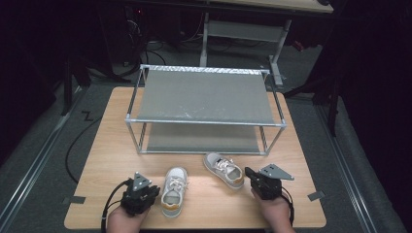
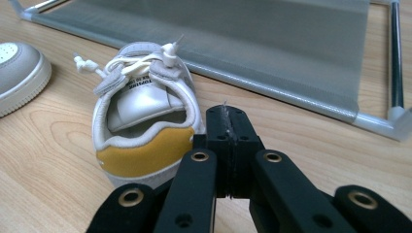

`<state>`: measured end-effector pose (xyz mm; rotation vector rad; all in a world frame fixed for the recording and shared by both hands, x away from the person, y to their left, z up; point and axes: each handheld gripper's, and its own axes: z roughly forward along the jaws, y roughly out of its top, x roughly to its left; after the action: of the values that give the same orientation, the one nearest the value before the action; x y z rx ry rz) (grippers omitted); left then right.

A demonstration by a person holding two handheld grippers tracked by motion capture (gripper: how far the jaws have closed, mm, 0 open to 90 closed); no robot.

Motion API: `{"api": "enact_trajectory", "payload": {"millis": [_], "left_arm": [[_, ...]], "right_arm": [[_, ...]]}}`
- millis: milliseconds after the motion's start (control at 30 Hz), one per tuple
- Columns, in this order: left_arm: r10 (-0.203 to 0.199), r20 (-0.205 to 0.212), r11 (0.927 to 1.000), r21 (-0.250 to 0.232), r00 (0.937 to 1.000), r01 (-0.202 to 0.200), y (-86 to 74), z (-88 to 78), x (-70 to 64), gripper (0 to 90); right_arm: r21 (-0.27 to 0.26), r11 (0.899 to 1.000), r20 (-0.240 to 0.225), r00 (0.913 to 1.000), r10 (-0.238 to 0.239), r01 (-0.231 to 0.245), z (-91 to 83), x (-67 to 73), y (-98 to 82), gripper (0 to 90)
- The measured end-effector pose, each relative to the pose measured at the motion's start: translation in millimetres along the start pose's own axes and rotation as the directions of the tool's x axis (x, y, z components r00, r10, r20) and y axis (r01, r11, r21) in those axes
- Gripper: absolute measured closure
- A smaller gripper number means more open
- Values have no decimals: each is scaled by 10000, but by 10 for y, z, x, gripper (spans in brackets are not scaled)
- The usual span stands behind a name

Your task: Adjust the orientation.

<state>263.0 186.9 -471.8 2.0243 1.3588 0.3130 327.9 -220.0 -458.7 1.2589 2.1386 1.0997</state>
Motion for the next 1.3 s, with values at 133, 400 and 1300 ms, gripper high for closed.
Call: {"api": "enact_trajectory", "payload": {"millis": [133,400,1300], "left_arm": [[196,-15,9989,427,9998,-195,-155,-101,-121,897],[857,15,9951,495,9963,-857,-19,166,-361,900],[80,732,9970,-773,9973,-23,479,723,-275,878]], "right_arm": [[-13,9999,-13,9999,-169,169,9,-19,15,900],[-163,9998,58,9999,-110,111,-28,-20,29,900],[427,9991,-474,9989,14,7,215,125,-11,900]]}}
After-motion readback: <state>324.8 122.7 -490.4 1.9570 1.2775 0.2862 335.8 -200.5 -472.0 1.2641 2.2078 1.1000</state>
